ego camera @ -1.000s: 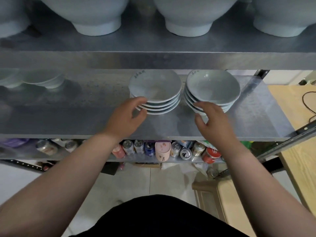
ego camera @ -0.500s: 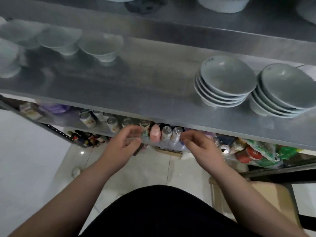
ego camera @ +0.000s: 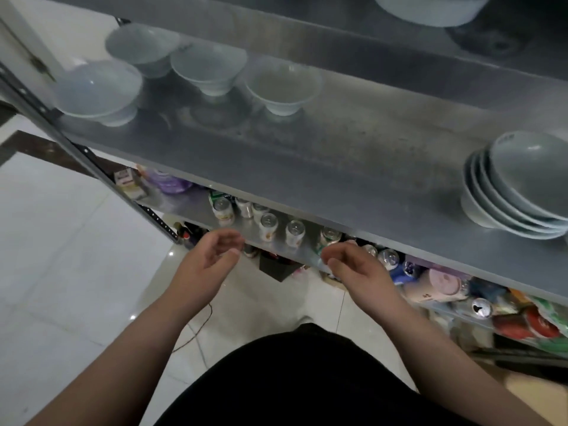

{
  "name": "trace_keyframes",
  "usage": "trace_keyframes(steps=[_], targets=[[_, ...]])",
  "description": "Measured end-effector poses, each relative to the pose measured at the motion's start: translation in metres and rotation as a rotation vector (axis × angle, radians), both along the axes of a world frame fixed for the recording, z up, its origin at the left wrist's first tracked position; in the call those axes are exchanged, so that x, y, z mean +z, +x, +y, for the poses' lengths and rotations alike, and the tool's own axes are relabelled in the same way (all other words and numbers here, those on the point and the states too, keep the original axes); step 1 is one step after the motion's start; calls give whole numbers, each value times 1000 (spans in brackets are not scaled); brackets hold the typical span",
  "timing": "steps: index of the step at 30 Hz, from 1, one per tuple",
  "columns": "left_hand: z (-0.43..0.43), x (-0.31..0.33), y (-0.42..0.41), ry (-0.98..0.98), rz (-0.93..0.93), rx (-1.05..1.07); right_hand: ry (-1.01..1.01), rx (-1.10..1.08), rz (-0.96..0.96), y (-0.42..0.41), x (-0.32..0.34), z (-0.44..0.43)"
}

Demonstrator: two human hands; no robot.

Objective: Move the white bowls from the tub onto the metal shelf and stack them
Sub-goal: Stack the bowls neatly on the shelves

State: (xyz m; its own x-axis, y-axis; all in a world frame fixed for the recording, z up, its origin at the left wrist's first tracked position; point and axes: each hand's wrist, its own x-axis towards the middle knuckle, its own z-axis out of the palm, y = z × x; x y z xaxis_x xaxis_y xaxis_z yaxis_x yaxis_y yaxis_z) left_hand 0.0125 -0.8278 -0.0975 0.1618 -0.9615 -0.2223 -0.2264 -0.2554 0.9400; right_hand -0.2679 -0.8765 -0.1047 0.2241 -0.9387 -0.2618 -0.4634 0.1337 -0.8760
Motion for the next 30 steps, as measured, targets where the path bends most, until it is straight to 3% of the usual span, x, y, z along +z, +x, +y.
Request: trace_keyframes(steps=[4, 11, 16, 20, 26, 30], targets=[[-27, 4, 22, -16, -29, 92, 50, 31, 23, 20, 4, -33], [-58, 0, 55, -28, -18, 226, -39, 87, 59, 72, 11, -110], [-81, -10, 98, -5, -79, 154, -87, 27, 129, 121, 9, -152], [-130, -10, 148, -33, -224, 43, -244, -21, 230, 162, 14, -189], [-228, -7, 216, -230, -676, -166, -570, -7, 669, 210, 15, -260], [-302, -10, 228, -422, -975, -340, -410, 73, 977, 227, 8, -306]])
